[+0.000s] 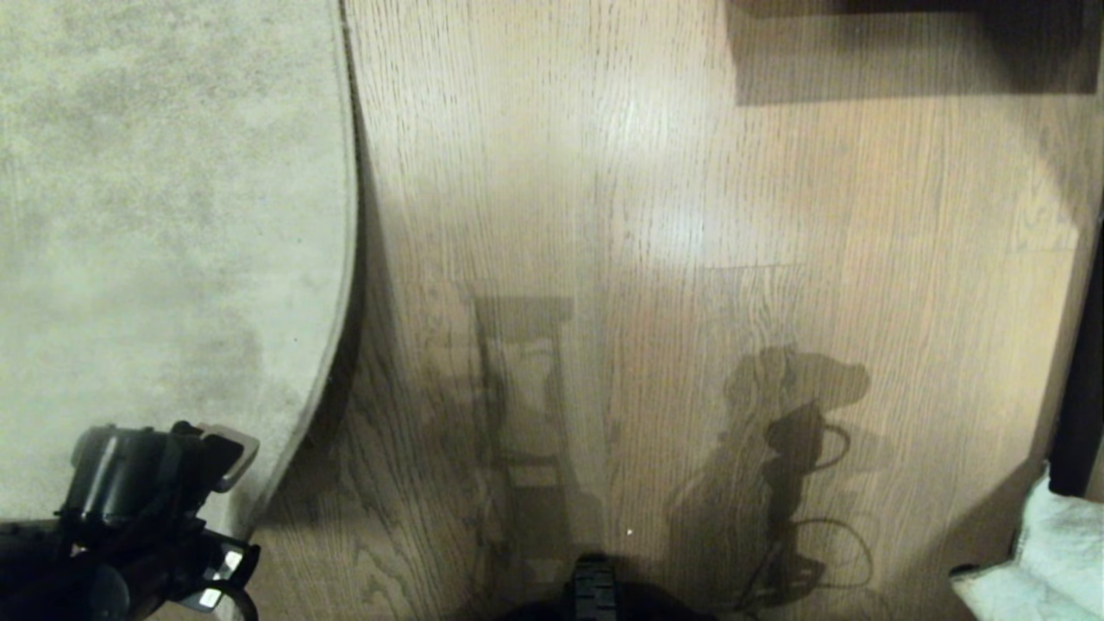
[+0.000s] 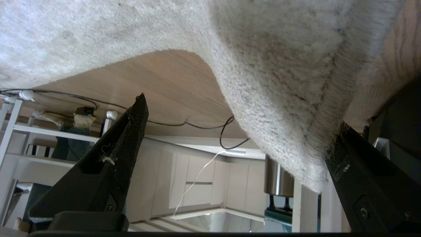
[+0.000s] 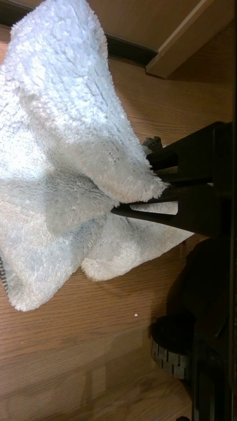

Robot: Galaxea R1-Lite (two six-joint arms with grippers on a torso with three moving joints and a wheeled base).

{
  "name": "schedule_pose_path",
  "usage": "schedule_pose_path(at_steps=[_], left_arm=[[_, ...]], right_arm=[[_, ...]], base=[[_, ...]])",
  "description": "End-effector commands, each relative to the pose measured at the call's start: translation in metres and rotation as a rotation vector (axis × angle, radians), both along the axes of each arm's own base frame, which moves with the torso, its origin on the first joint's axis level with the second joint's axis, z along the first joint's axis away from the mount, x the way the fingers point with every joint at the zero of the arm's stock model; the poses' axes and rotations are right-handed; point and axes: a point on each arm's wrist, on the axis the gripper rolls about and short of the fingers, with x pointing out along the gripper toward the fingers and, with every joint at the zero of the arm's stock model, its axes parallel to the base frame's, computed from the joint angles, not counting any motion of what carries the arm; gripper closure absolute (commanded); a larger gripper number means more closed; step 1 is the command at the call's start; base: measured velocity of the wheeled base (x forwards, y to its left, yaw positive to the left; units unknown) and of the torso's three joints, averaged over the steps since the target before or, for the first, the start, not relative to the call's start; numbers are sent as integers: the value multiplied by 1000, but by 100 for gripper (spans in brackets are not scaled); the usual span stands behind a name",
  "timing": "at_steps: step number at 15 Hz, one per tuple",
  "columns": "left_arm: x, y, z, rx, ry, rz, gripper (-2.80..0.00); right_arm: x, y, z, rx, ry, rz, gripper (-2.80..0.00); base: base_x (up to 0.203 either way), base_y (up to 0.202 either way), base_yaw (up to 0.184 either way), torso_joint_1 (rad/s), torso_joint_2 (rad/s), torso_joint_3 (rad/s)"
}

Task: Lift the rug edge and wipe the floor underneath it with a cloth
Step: Lift up the carpet

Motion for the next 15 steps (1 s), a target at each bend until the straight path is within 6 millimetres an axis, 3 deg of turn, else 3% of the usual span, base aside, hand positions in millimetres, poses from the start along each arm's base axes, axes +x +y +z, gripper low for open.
schedule_pose_path(at_steps=[1,6,12,15], left_arm=[[-2,0,0,3,0,1,-280],[-9,4,-11,9,55,19,-280],[-1,4,-14,44,92,-29,-280],[15,2,-10,80,90,-73,-280]], right_arm=[[0,0,0,-1,1,1,0],[0,0,0,-1,1,1,0],[0,0,0,-1,1,1,0],[0,0,0,-1,1,1,0]], base=[[0,0,0,0,0,0],[0,0,0,0,0,0],[0,0,0,0,0,0],[0,0,0,0,0,0]])
